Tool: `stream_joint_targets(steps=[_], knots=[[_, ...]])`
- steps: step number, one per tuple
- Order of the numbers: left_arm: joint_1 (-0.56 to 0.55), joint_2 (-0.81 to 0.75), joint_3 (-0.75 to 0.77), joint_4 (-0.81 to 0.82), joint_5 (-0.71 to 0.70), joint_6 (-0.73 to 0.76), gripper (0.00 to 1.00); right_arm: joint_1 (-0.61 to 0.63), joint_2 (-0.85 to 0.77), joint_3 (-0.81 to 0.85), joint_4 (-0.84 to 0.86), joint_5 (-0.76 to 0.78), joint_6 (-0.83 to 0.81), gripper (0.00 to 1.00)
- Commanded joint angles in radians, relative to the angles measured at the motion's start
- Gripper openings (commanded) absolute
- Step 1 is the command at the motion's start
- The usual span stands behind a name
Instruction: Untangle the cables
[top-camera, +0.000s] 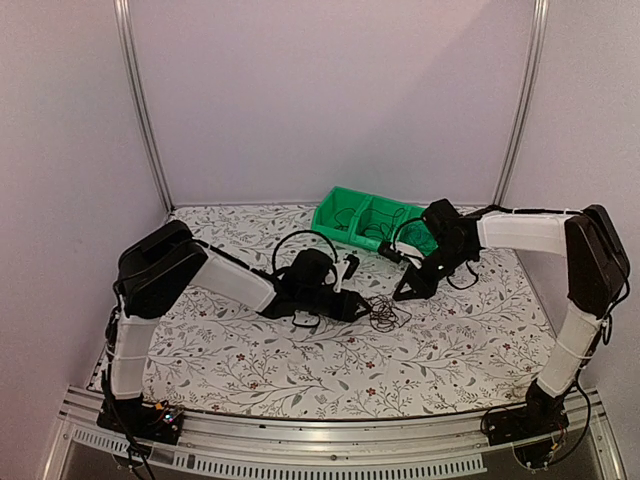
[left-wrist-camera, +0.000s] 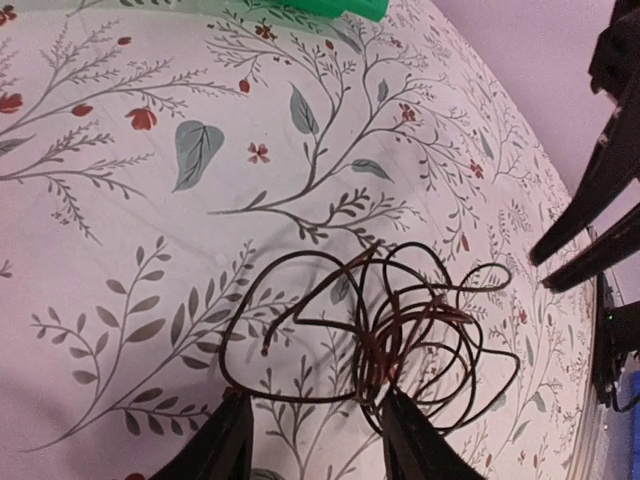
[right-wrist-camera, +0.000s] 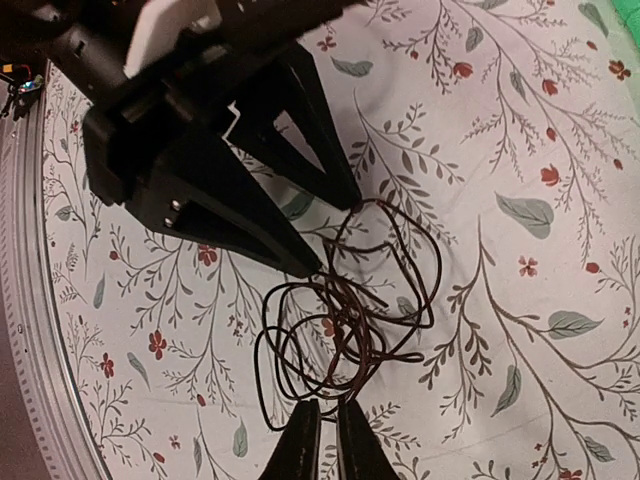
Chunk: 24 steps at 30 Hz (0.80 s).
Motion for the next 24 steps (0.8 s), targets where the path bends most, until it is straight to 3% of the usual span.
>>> stream_joint_targets(steps=[1, 3, 8, 10, 12, 18, 24], knots=[[0.014, 0.05, 0.022, 0.095, 0.04, -0.044, 0.42, 0.007, -0.078, 0.092, -0.124, -0.064, -0.031, 0.09], [0.018, 0.064, 0.019, 0.128, 0.05, -0.056, 0.36, 0.007, -0.097, 0.128, -0.153, -0.053, -0.037, 0.0], [0.037, 0.098, 0.018, 0.191, 0.08, -0.093, 0.24, 0.007, -0.177, 0.169, -0.163, -0.008, -0.064, 0.0], [0.04, 0.1, 0.013, 0.207, 0.086, -0.11, 0.21, 0.006, -0.189, 0.144, -0.151, 0.023, -0.058, 0.28], [0.04, 0.096, 0.004, 0.223, 0.088, -0.117, 0.18, 0.007, -0.174, 0.08, -0.137, 0.052, -0.066, 0.41], [0.04, 0.079, -0.025, 0.247, 0.097, -0.124, 0.11, 0.008, -0.097, -0.059, -0.049, 0.075, -0.076, 0.52], [0.04, 0.062, -0.048, 0.261, 0.099, -0.127, 0.07, 0.007, 0.009, -0.082, 0.02, 0.062, -0.066, 0.54]])
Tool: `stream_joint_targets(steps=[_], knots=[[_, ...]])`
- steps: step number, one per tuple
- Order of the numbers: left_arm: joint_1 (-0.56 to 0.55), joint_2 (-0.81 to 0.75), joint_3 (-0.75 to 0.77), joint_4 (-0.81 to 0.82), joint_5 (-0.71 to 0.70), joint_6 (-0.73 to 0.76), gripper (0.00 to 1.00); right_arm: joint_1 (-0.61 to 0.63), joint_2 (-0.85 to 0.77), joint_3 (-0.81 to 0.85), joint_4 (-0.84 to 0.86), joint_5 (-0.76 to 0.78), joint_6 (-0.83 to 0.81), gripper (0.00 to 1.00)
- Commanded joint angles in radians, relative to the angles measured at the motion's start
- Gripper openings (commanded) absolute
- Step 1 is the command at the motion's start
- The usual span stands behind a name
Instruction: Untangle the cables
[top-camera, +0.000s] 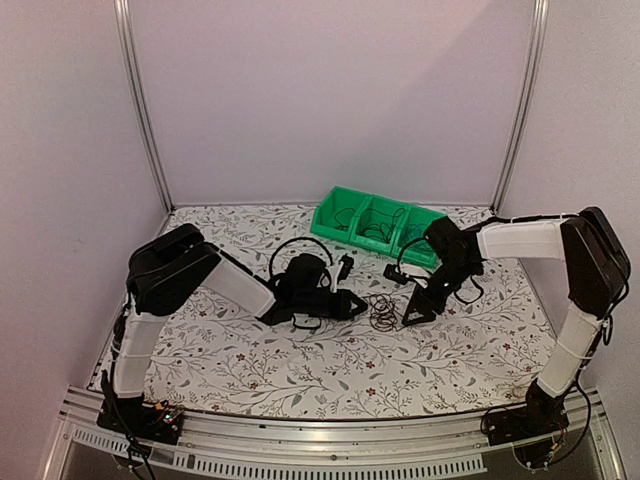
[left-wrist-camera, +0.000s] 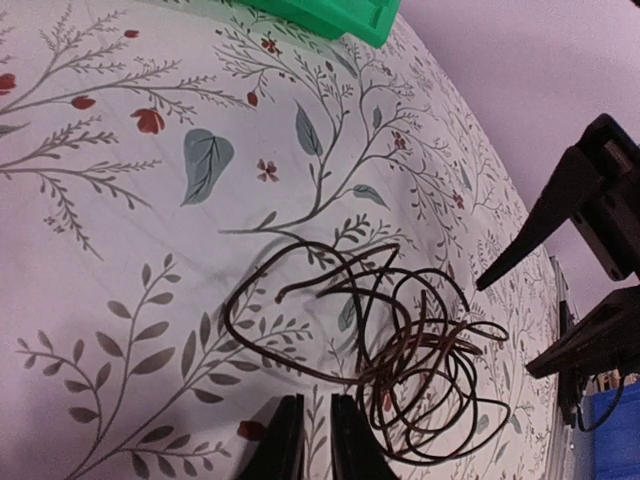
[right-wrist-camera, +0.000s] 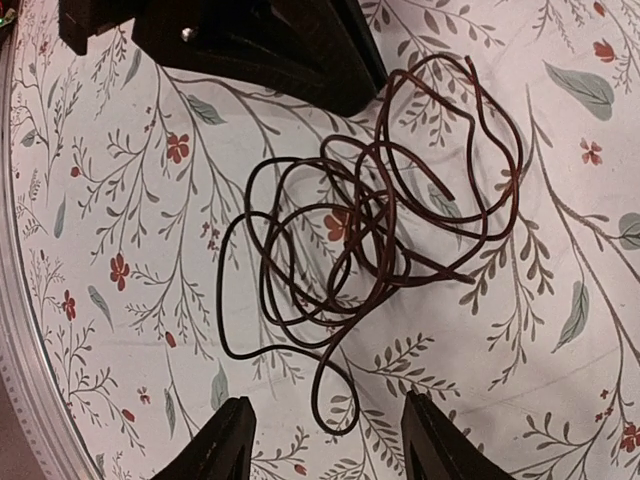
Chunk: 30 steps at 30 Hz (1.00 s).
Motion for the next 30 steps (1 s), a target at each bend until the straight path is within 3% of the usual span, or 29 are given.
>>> stream_joint_targets(steps=[1, 10, 22, 28, 30], knots=[[0.008, -0.028, -0.026, 0.035, 0.013, -0.001, 0.06, 0.006, 0.052, 0.002, 0.085, 0.0, 0.009, 0.54], [0.008, -0.053, -0.052, 0.029, 0.005, 0.011, 0.04, 0.004, 0.037, 0.03, 0.13, 0.031, 0.007, 0.53], [0.01, -0.054, -0.048, 0.018, 0.011, 0.017, 0.03, 0.002, 0.088, 0.023, 0.262, 0.051, 0.0, 0.43], [0.009, -0.058, -0.053, 0.016, 0.012, 0.02, 0.04, 0.002, 0.099, 0.028, 0.259, 0.048, -0.017, 0.41], [0.01, -0.055, -0.051, 0.016, 0.014, 0.019, 0.04, 0.002, 0.108, 0.031, 0.244, 0.049, -0.024, 0.36]])
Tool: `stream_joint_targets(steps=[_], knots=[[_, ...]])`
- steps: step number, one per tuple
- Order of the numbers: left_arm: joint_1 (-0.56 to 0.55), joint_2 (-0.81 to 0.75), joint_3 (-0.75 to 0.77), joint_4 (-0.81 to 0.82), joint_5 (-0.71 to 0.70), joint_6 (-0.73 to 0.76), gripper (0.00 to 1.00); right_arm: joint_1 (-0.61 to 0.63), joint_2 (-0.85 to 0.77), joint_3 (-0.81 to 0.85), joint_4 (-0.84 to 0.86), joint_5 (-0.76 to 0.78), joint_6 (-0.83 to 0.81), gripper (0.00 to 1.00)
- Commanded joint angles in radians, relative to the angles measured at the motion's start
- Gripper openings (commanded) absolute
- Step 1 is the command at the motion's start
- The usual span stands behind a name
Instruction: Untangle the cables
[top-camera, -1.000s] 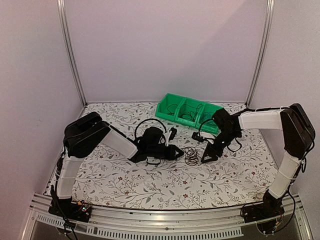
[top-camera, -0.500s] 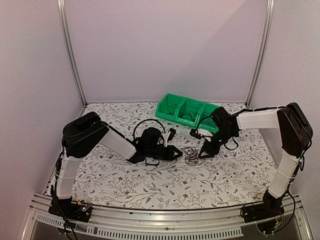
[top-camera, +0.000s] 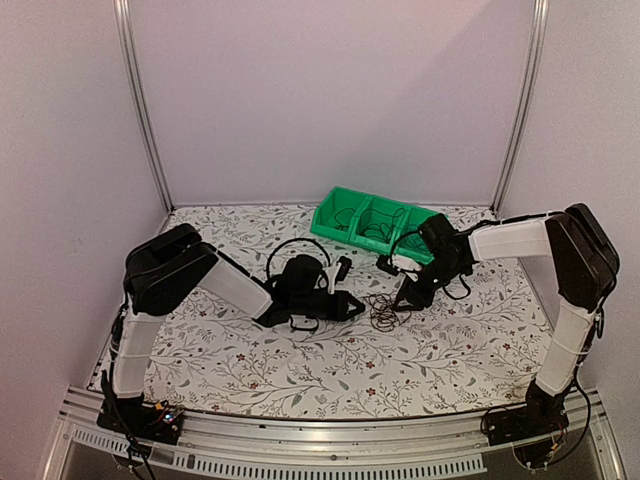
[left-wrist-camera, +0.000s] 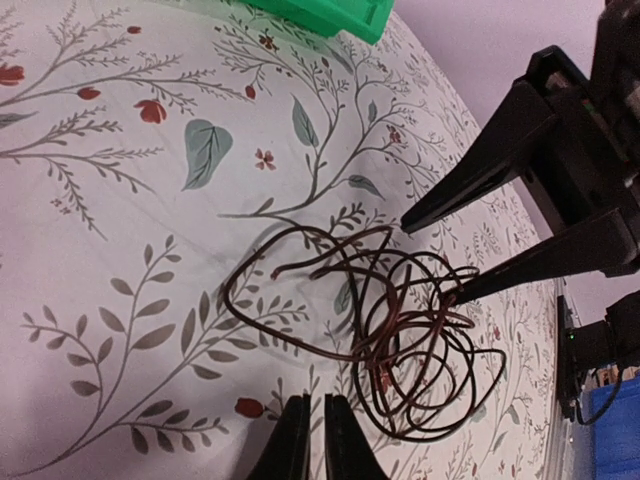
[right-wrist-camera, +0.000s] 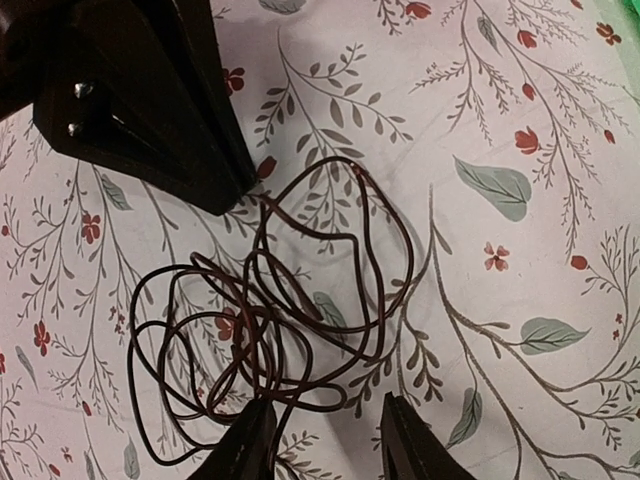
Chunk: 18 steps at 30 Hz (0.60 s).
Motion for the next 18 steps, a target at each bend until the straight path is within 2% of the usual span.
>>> stream_joint_targets(steps=[1, 4, 8, 9, 11, 12, 13, 18], knots=[[0.01, -0.032, -0.01, -0.01, 0.011, 0.015, 0.04, 0.002, 0.019, 0.023, -0.004, 0.001, -0.02, 0.33], [0.01, -0.036, -0.008, -0.013, 0.008, 0.017, 0.04, 0.002, 0.015, 0.026, -0.038, 0.006, -0.015, 0.25], [0.011, -0.063, -0.017, -0.023, -0.022, 0.039, 0.04, 0.002, -0.039, 0.011, -0.085, 0.051, -0.013, 0.25], [0.011, -0.072, -0.021, -0.023, -0.027, 0.045, 0.04, 0.002, -0.055, 0.006, -0.089, 0.061, -0.014, 0.21], [0.011, -0.084, -0.024, -0.013, -0.04, 0.058, 0.05, 0.002, -0.081, 0.006, -0.107, 0.066, -0.022, 0.02], [0.01, -0.087, -0.025, -0.006, -0.042, 0.063, 0.06, 0.002, -0.086, 0.013, -0.114, 0.062, -0.02, 0.0], [0.008, -0.09, -0.025, 0.004, -0.044, 0.066, 0.07, 0.002, -0.092, 0.023, -0.126, 0.053, -0.018, 0.0], [-0.01, -0.096, -0.011, 0.083, -0.04, 0.076, 0.32, 0.009, -0.144, 0.087, -0.189, -0.021, -0.007, 0.0]])
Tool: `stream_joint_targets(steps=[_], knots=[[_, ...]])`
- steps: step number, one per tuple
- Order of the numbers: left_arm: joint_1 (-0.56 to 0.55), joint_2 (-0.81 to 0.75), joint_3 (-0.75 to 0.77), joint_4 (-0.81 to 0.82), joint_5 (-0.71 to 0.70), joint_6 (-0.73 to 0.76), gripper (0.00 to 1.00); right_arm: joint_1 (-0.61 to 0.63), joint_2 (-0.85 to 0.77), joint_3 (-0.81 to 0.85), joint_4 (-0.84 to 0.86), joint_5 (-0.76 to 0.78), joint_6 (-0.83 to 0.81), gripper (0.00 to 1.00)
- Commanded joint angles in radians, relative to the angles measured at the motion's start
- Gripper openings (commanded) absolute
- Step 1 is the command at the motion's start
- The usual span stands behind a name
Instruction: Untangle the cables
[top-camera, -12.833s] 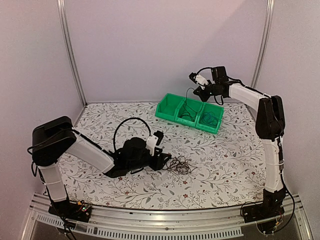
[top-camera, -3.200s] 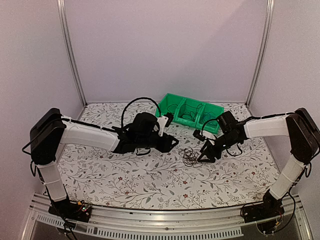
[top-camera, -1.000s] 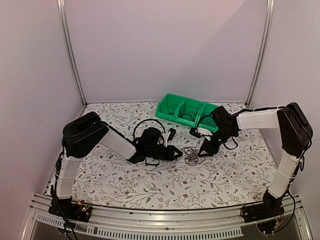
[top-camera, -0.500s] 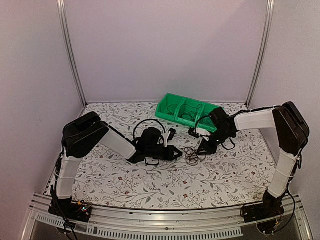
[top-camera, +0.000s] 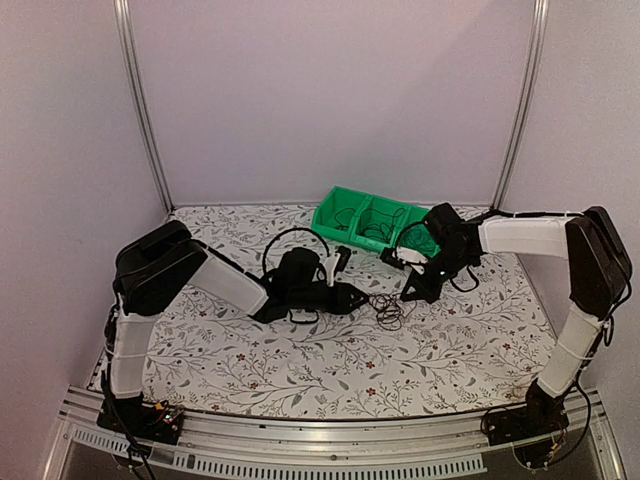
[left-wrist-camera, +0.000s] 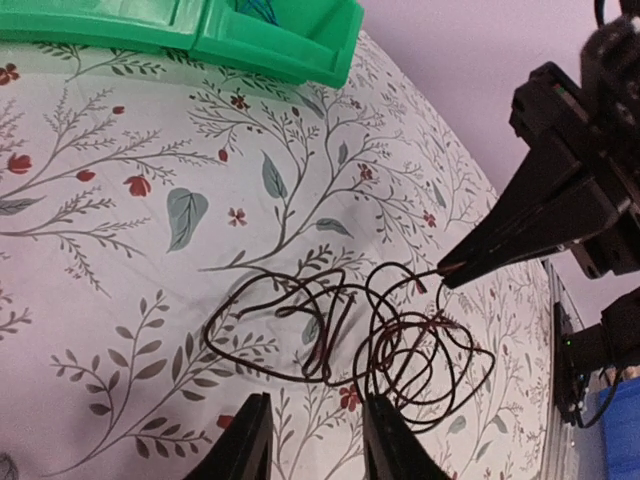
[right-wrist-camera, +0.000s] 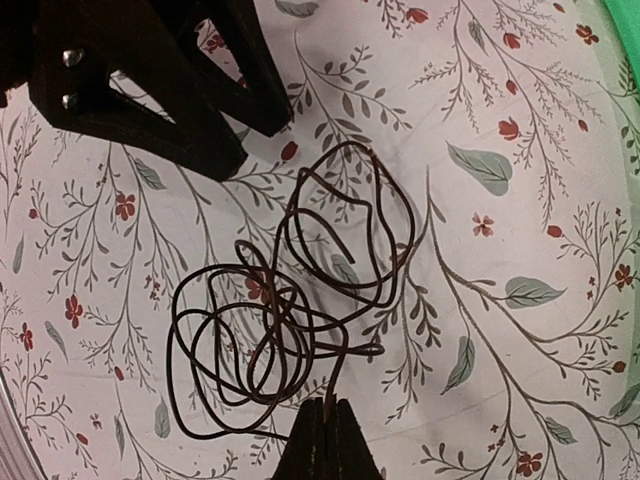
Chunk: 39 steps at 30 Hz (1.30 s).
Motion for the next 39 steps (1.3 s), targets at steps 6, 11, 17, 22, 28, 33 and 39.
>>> stream_joint_targets(steps=[6, 11, 17, 22, 28, 33, 39], knots=[[-0.037, 0.053, 0.157, 0.105, 0.017, 0.036, 0.42, 0.015, -0.118, 0.166, -0.132, -0.113, 0.015, 0.0], [-0.058, 0.177, 0.288, 0.107, 0.06, 0.027, 0.41, 0.015, -0.145, 0.26, -0.161, -0.137, 0.025, 0.0], [-0.064, 0.274, 0.366, 0.123, 0.094, 0.003, 0.2, 0.013, -0.179, 0.379, -0.184, -0.186, 0.0, 0.0], [-0.065, 0.294, 0.364, 0.128, 0.103, 0.003, 0.04, 0.002, -0.227, 0.536, -0.183, -0.234, -0.005, 0.0], [-0.064, 0.3, 0.325, 0.133, 0.089, -0.006, 0.0, -0.019, -0.241, 0.84, -0.199, -0.262, 0.0, 0.0], [-0.063, 0.303, 0.311, 0.125, 0.084, -0.011, 0.0, -0.105, -0.195, 1.076, -0.214, -0.367, 0.038, 0.0], [-0.063, 0.278, 0.29, 0.097, 0.087, 0.0, 0.07, -0.13, -0.16, 1.144, -0.204, -0.334, 0.028, 0.0]])
